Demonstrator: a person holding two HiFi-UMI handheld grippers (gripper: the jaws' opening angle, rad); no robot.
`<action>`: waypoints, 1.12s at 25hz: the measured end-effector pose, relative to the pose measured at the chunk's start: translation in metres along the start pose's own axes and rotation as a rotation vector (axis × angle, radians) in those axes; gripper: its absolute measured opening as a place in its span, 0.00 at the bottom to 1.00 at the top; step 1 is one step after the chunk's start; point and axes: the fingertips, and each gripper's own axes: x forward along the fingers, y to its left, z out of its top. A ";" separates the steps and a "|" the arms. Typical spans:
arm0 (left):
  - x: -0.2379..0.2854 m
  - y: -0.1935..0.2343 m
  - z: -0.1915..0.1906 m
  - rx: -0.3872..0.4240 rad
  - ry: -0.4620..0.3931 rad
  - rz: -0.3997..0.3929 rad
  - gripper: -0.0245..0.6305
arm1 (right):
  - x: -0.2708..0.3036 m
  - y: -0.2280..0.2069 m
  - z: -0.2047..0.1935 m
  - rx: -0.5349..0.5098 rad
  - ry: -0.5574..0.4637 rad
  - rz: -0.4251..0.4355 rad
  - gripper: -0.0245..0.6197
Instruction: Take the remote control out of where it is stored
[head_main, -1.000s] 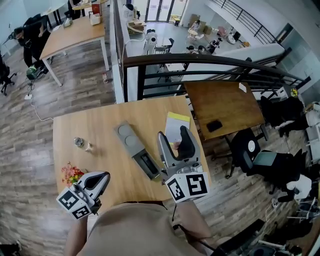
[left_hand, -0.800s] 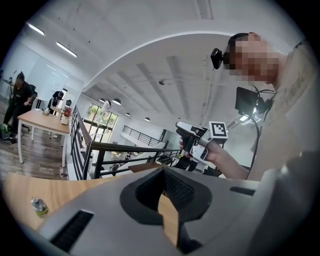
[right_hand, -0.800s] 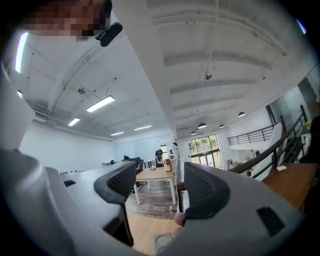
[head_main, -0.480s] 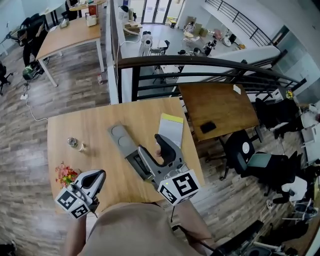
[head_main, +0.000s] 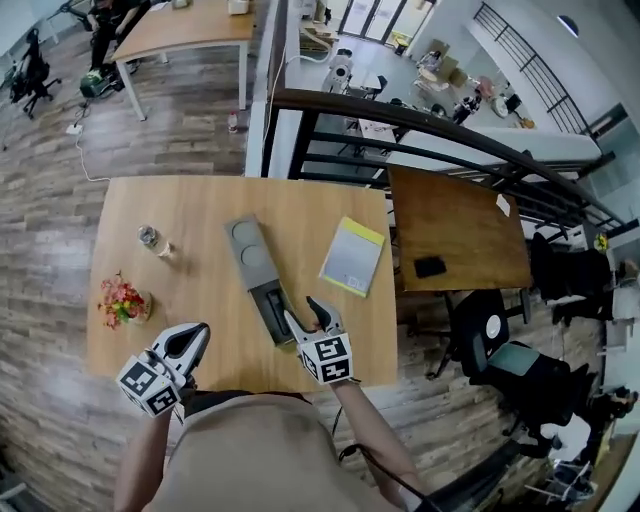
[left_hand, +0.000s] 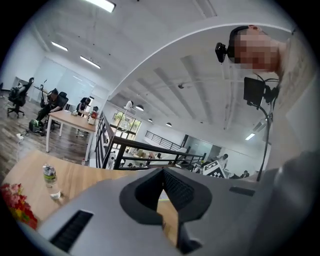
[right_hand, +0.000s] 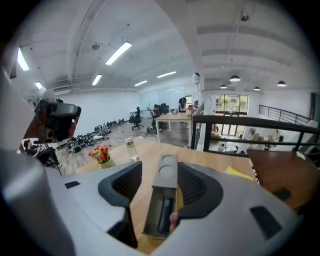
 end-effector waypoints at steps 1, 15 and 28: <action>-0.002 0.002 -0.009 -0.007 0.006 0.016 0.03 | 0.008 0.002 -0.018 0.003 0.035 0.010 0.39; -0.012 0.017 -0.088 -0.122 0.137 0.056 0.03 | 0.117 0.015 -0.206 -0.030 0.562 -0.006 0.36; -0.041 0.045 -0.084 -0.108 0.214 0.014 0.03 | 0.147 0.007 -0.290 -0.110 0.943 -0.101 0.35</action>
